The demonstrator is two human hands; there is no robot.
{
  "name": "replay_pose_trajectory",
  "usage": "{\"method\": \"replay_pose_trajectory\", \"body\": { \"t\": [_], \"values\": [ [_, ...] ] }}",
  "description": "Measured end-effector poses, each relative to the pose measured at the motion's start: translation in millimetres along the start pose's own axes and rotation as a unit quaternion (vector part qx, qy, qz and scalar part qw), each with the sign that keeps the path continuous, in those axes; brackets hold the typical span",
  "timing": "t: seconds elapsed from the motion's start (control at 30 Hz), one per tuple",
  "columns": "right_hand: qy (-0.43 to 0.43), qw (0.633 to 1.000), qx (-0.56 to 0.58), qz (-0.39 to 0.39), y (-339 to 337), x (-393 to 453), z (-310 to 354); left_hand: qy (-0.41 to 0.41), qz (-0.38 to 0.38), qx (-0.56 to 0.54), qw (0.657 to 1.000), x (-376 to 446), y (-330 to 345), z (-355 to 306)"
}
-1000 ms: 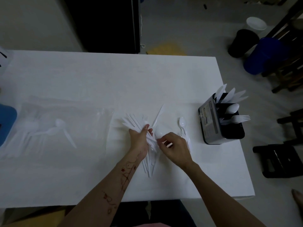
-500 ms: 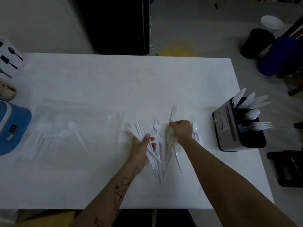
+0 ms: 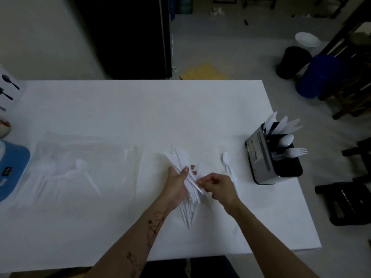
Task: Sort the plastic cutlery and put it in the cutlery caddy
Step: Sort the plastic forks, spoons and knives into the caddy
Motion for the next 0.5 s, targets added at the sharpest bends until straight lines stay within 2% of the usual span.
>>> {"method": "replay_pose_trajectory", "body": {
  "t": [0.13,0.23,0.33,0.5],
  "values": [
    [-0.012,0.999,-0.029,-0.001,-13.7,-8.2,0.7,-0.011,0.014,0.057,0.998,-2.6,15.5,0.0],
    [-0.048,0.997,-0.029,-0.049,-33.6,-10.1,13.3,0.005,0.017,0.105,0.994,-2.2,38.4,-9.6],
    [-0.111,0.990,0.006,-0.093,-65.3,-7.6,40.9,0.060,0.061,0.168,0.982,-0.5,76.3,-27.3],
    [-0.220,0.958,0.074,-0.166,-137.6,-10.0,100.9,0.170,0.174,0.236,0.941,7.9,167.8,-58.9]
  ]
}}
Point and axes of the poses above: each hand's wrist, its own x-axis towards the middle knuckle, its own y-axis out of the palm, z = x × y, the point moved 1 cm from there along x, towards the middle knuckle, and after that the axes turned 6 degrees about y, right-handed, at the moved point
